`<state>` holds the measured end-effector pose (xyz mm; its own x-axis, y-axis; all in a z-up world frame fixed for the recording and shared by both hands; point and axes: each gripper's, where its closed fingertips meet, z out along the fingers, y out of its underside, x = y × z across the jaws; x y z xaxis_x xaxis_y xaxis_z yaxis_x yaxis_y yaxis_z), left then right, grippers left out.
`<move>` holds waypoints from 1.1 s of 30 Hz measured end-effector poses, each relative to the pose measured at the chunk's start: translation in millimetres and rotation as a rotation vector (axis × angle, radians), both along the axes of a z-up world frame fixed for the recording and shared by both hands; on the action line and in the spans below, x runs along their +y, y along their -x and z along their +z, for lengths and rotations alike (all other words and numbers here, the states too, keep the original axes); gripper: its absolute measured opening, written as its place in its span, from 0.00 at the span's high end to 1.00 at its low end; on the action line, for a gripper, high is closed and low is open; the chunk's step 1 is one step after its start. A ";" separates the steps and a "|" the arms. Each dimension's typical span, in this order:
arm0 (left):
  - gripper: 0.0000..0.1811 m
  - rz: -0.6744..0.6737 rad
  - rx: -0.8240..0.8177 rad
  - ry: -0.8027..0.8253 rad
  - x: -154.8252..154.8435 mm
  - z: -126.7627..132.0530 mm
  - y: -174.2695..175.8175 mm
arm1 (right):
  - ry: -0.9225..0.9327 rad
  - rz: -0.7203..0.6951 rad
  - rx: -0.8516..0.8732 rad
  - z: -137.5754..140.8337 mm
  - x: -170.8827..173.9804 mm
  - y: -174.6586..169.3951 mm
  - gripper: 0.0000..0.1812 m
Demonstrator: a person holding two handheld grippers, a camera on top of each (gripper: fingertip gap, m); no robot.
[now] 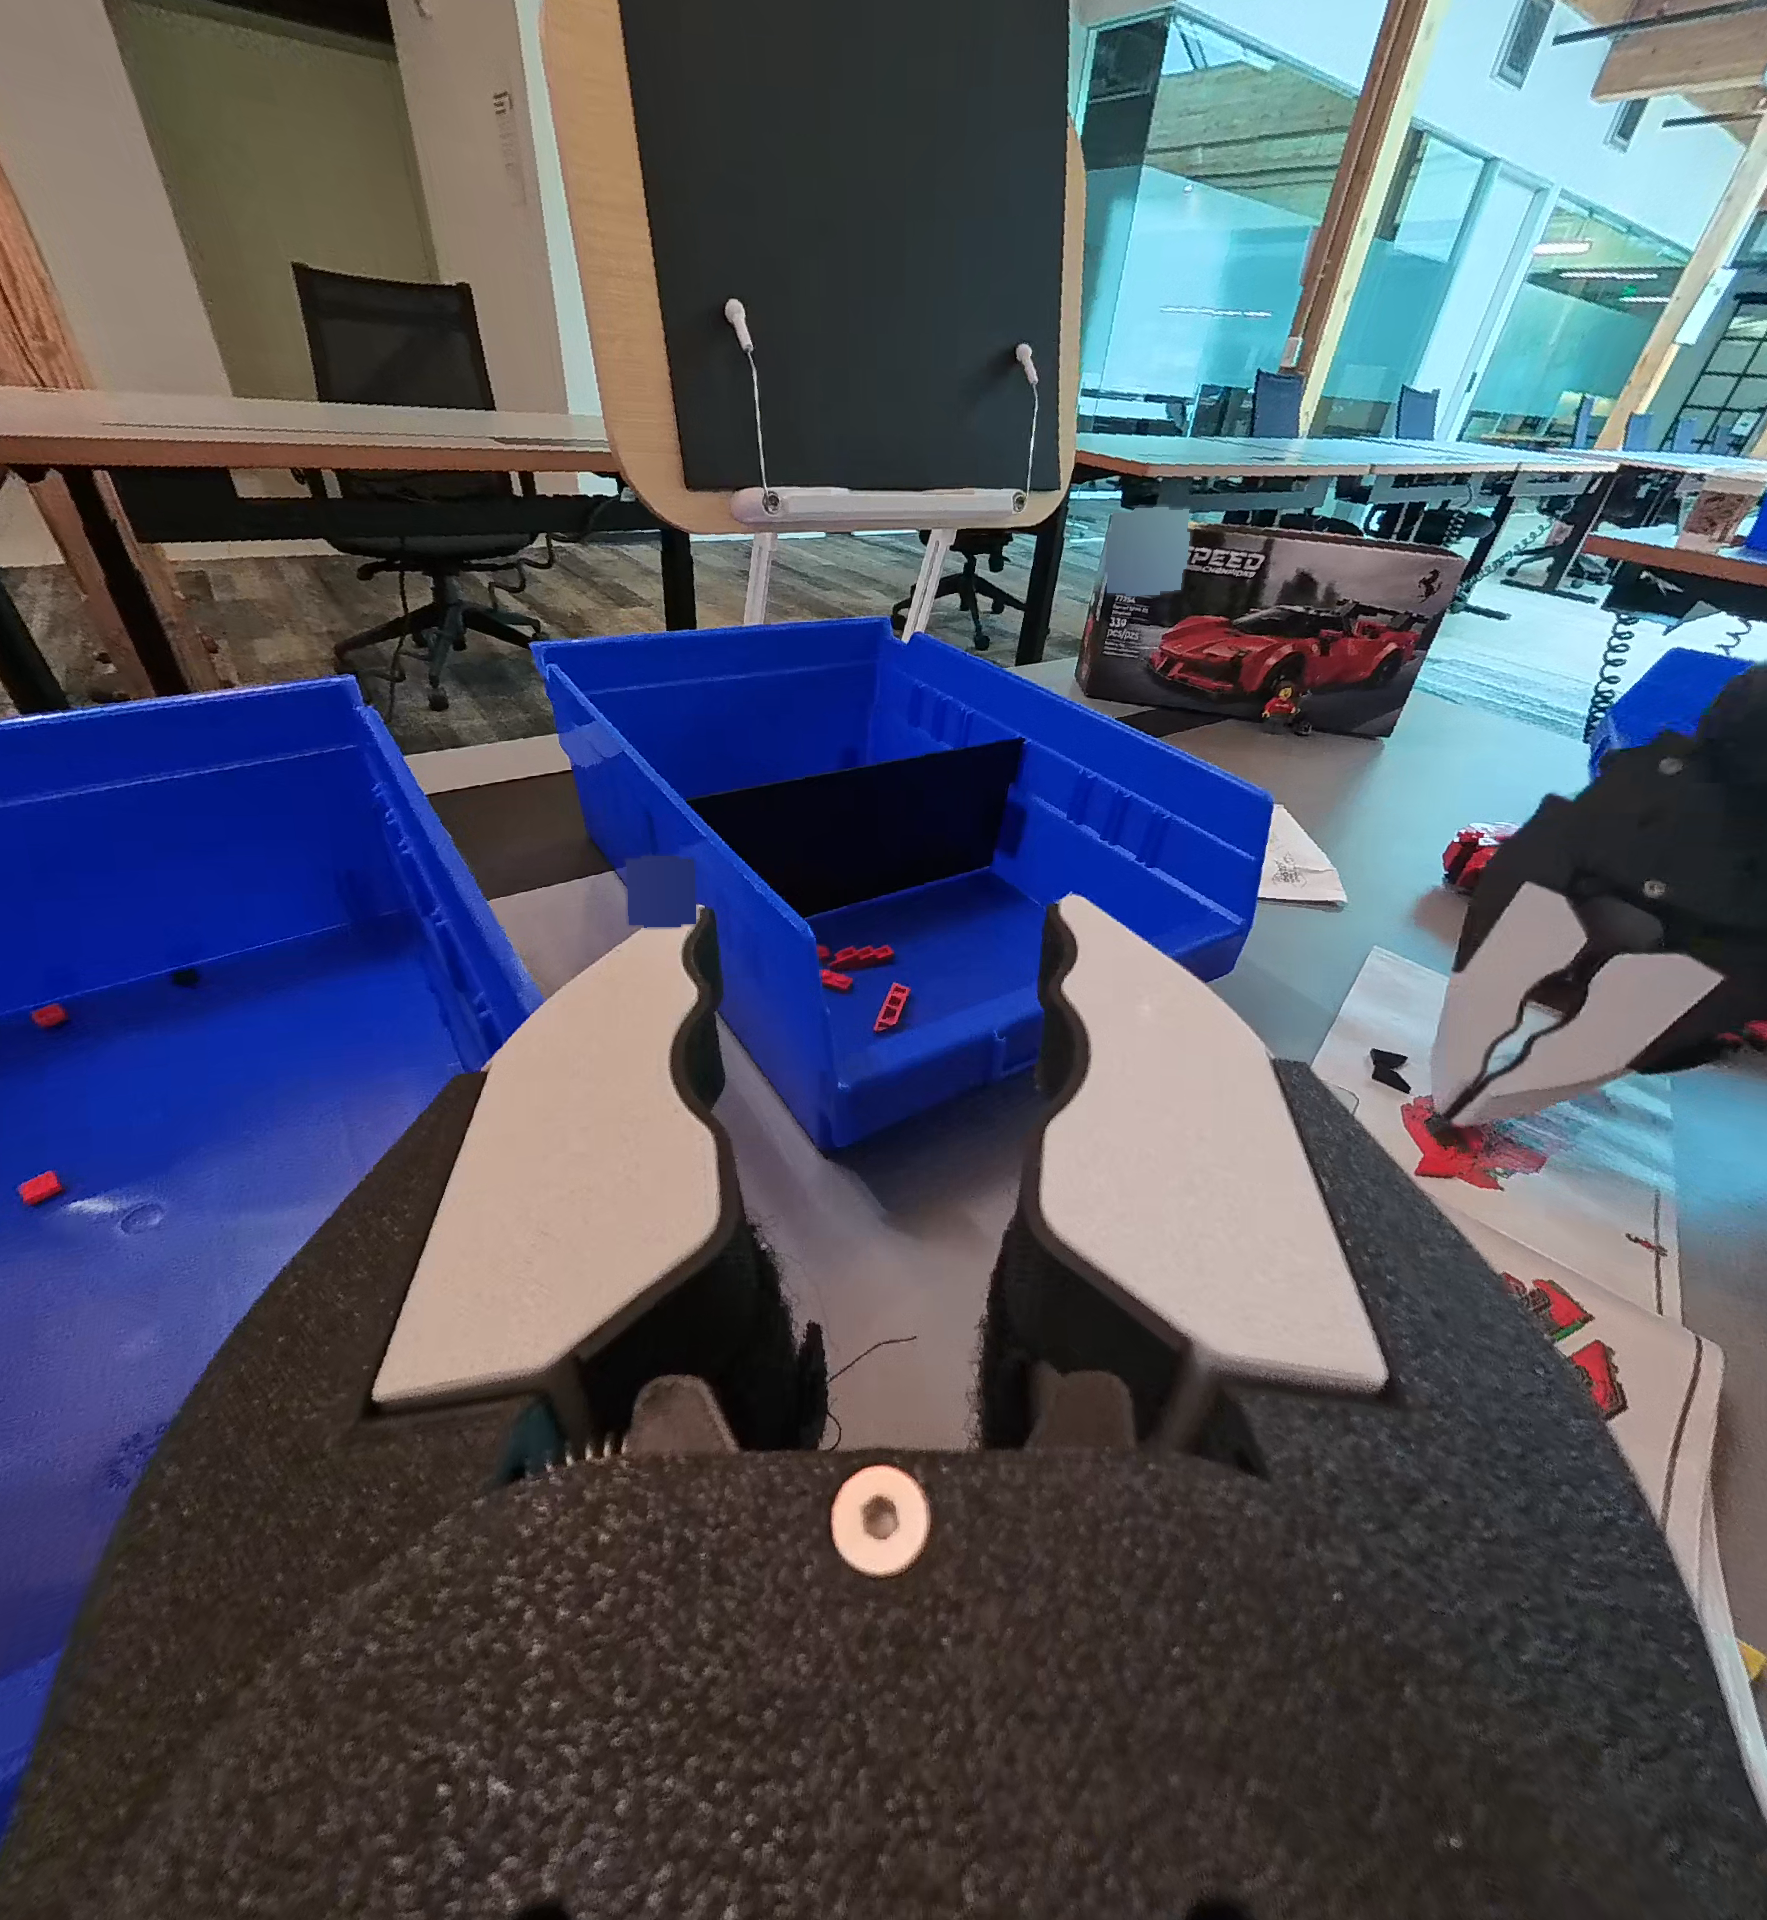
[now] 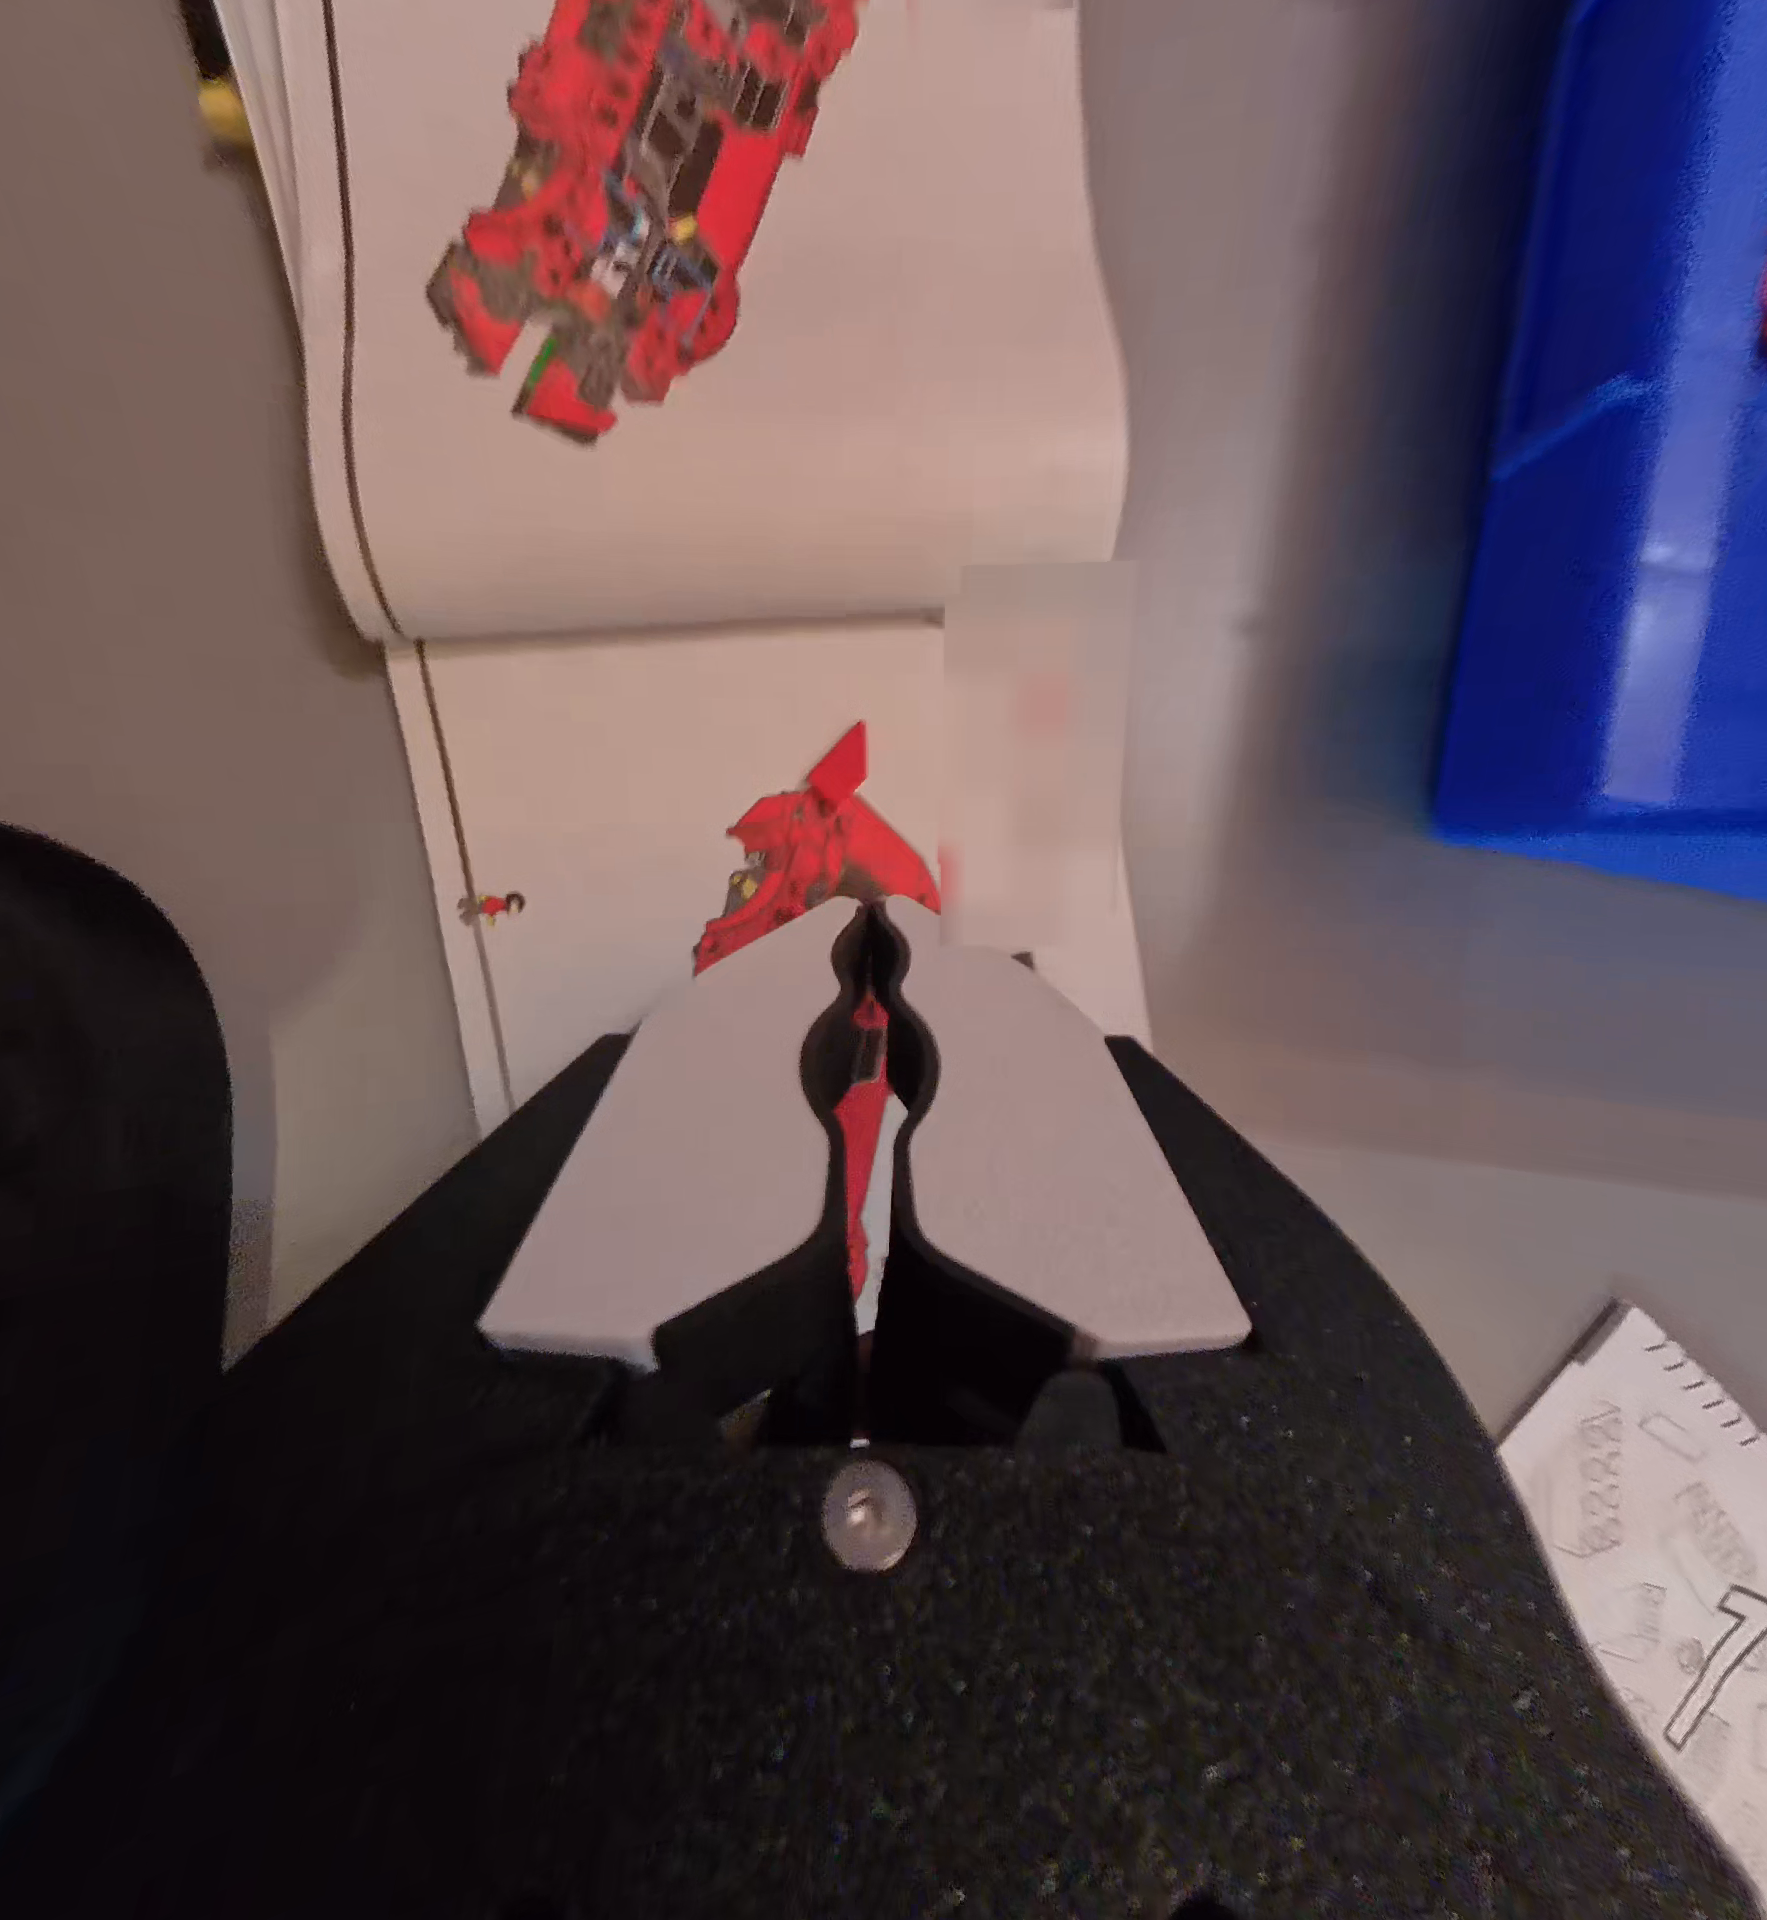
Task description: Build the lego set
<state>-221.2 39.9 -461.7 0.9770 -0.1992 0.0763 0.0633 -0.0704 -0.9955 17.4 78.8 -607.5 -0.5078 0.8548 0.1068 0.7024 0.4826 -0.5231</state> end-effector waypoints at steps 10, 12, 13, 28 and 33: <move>0.68 -0.004 -0.002 0.001 1.0 -0.5 -0.7 | 0.057 -0.005 0.023 12.8 -6.0 -27.8 0.95; 0.68 -0.004 -0.001 0.001 1.1 -0.3 -1.2 | 0.063 0.007 -0.008 9.6 -7.7 -29.7 0.92; 0.68 -0.004 0.000 0.001 1.1 -0.3 -1.4 | 0.052 0.017 -0.016 7.5 -7.6 -29.3 0.92; 0.68 -0.001 -0.003 0.001 0.5 -0.3 0.2 | 0.007 0.081 0.002 -2.6 3.9 27.0 0.96; 0.68 0.000 -0.005 -0.001 0.0 0.0 1.2 | 0.012 0.070 -0.018 -1.6 4.0 28.4 0.93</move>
<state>-222.4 39.9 -461.7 0.9767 -0.1988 0.0805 0.0679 -0.0693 -0.9953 -11.0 82.8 -609.1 -0.5682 0.8183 0.0869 0.6763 0.5246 -0.5171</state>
